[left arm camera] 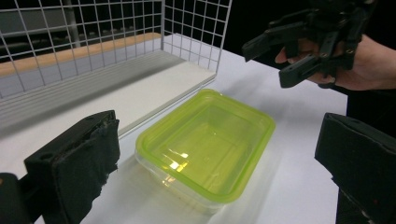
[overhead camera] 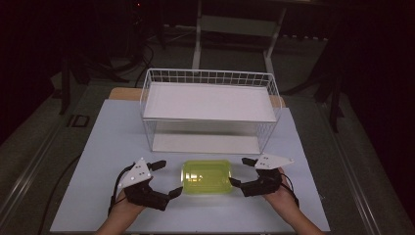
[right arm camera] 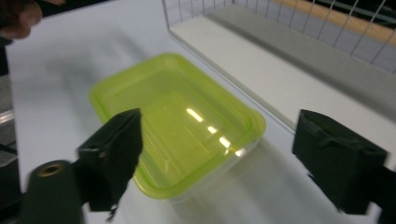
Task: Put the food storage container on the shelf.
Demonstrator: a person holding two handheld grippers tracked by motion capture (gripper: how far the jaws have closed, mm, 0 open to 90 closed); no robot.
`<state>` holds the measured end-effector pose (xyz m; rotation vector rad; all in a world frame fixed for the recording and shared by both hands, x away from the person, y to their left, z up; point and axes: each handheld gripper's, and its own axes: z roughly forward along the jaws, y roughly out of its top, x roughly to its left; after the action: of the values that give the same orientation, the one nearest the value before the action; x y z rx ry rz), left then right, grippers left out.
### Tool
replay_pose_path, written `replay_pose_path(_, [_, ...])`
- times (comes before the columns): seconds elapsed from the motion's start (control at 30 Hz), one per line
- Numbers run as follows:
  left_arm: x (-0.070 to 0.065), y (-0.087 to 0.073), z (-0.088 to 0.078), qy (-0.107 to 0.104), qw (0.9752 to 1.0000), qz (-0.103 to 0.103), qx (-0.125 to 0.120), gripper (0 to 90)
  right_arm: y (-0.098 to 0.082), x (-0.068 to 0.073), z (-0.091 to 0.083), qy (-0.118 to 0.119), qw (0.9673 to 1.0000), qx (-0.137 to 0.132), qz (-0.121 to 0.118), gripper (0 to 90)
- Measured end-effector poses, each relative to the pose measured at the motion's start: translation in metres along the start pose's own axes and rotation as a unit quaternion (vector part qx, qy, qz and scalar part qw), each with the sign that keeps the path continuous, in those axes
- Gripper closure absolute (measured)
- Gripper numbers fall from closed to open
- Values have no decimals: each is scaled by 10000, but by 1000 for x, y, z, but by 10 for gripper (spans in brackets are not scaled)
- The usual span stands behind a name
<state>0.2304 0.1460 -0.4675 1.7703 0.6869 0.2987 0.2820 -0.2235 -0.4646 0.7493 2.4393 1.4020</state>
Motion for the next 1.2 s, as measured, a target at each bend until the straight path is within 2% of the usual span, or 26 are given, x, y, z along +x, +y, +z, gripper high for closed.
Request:
replay_pose_path(0.03, [0, 0, 0, 0, 10000, 0, 0, 4, 0, 0, 0, 0, 10000, 0, 0, 183])
replay_pose_path(0.07, [0, 0, 0, 0, 10000, 0, 0, 4, 1, 0, -1, 21, 9999, 19, 103, 183])
replay_pose_path(0.1, [2, 4, 5, -94, 9998, -127, 121, 4, 5, -1, -2, 65, 9997, 133, 172, 211])
replay_pose_path(0.17, [3, 5, 7, -83, 9997, -130, 176, 4, 6, -2, -3, 119, 9997, 68, 192, 211])
replay_pose_path(0.2, [5, 6, 10, -187, 9990, -332, 233, 4, 9, -1, -3, 29, 9997, 132, 207, 212])
replay_pose_path(0.27, [6, 7, 13, -157, 9981, -502, 332, 4, 12, 0, -2, -94, 9992, 241, 303, 206])
replay_pose_path(0.37, [9, 10, 18, -175, 9943, -861, 597, 4, 14, -4, 0, -158, 9968, 268, 737, 145])
replay_pose_path(0.4, [10, 10, 20, -153, 9933, -933, 659, 4, 14, -6, 1, -123, 9959, 279, 856, 123])
replay_pose_path(0.43, [10, 10, 20, -153, 9933, -933, 659, 4, 14, -6, 1, -123, 9959, 279, 856, 123])
replay_pose_path(0.47, [13, 10, 24, -93, 9913, -1080, 747, 4, 15, -7, 4, -173, 9944, 336, 983, 122])
replay_pose_path(0.5, [14, 10, 26, -92, 9901, -1156, 794, 4, 15, -8, 6, -105, 9936, 350, 1072, 112])
replay_pose_path(0.57, [16, 9, 31, -64, 9882, -1220, 929, 4, 14, -9, 9, -165, 9918, 358, 1212, 111])
replay_pose_path(0.6, [17, 8, 33, -7, 9870, -1283, 964, 4, 14, -10, 11, -62, 9905, 407, 1312, 112])
replay_pose_path(0.63, [18, 6, 36, 11, 9857, -1359, 1001, 4, 13, -11, 12, -64, 9887, 418, 1437, 120])
replay_pose_path(0.67, [19, 5, 39, 52, 9840, -1436, 1052, 4, 12, -11, 14, -69, 9866, 419, 1575, 153])
replay_pose_path(0.7, [21, 3, 41, 93, 9817, -1549, 1103, 5, 11, -13, 16, 43, 9843, 469, 1702, 151])
replay_pose_path(0.73, [23, 1, 44, 39, 9796, -1678, 1108, 4, 10, -13, 18, 44, 9821, 505, 1813, 156])
replay_pose_path(0.8, [26, -2, 48, 55, 9732, -1986, 1161, 5, 8, -15, 23, 137, 9772, 598, 2031, 198])
replay_pose_path(0.83, [27, -4, 50, 8, 9699, -2110, 1213, 5, 7, -15, 25, 107, 9746, 624, 2148, 214])
replay_pose_path(0.9, [29, -7, 53, -11, 9666, -2190, 1332, 23, 3, -17, 30, 138, 9698, 698, 2333, 235])
replay_pose_path(0.93, [29, -9, 53, 1, 9654, -2235, 1345, 80, 1, -18, 32, 114, 9673, 749, 2420, 275])
replay_pose_path(1.03, [32, -15, 55, 36, 9607, -2379, 1428, 148, -4, -18, 37, 72, 9618, 885, 2590, 347])
replay_pose_path(1.13, [33, -21, 57, 133, 9541, -2533, 1591, 238, -7, -19, 41, 19, 9568, 1014, 2724, 412])
replay_pose_path(1.17, [33, -21, 57, 133, 9541, -2533, 1591, 281, -8, -19, 42, 19, 9556, 1057, 2751, 441])
replay_pose_path(1.2, [34, -25, 59, 161, 9494, -2666, 1654, 340, -9, -20, 43, 8, 9539, 1086, 2798, 451])
